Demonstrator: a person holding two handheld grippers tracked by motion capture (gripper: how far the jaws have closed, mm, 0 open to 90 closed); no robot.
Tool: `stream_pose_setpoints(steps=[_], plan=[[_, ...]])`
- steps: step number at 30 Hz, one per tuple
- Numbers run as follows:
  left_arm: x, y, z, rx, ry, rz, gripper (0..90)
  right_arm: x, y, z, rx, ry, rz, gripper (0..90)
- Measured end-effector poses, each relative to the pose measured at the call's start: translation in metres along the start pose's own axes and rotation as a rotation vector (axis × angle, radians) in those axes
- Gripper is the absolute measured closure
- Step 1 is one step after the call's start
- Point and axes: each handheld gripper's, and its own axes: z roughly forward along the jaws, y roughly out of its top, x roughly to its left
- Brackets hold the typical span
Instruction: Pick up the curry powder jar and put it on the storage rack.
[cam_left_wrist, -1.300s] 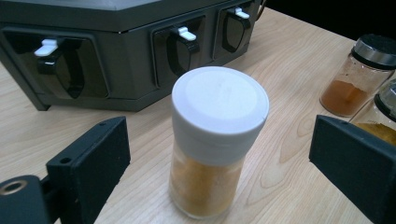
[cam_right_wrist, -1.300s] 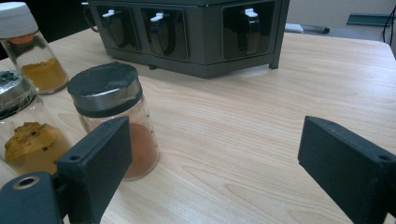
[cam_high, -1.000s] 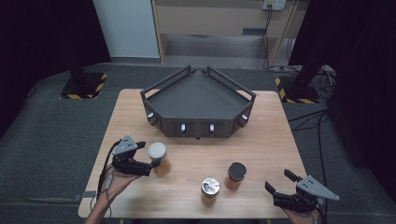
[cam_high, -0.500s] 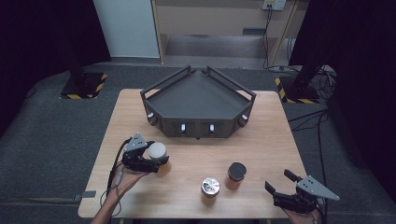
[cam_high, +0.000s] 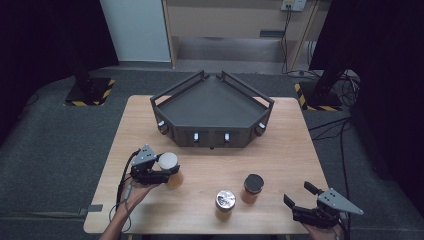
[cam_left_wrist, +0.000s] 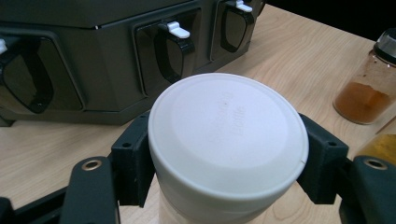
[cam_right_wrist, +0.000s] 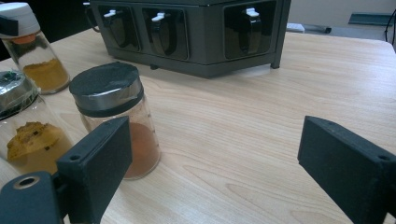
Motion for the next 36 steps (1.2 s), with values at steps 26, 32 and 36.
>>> stream_pose_setpoints(steps=[26, 32, 36], plan=[[0.001, 0.017, -0.004, -0.019, -0.017, -0.003, 32.2, 0.000, 0.000, 0.001, 0.002, 0.001, 0.002, 10.1], [0.002, 0.031, -0.006, -0.018, -0.032, 0.009, 32.1, 0.000, 0.000, 0.001, 0.002, 0.001, 0.004, 10.1], [0.001, 0.041, -0.007, -0.017, -0.039, 0.021, 32.1, -0.001, 0.000, 0.001, 0.003, 0.002, 0.003, 10.1]])
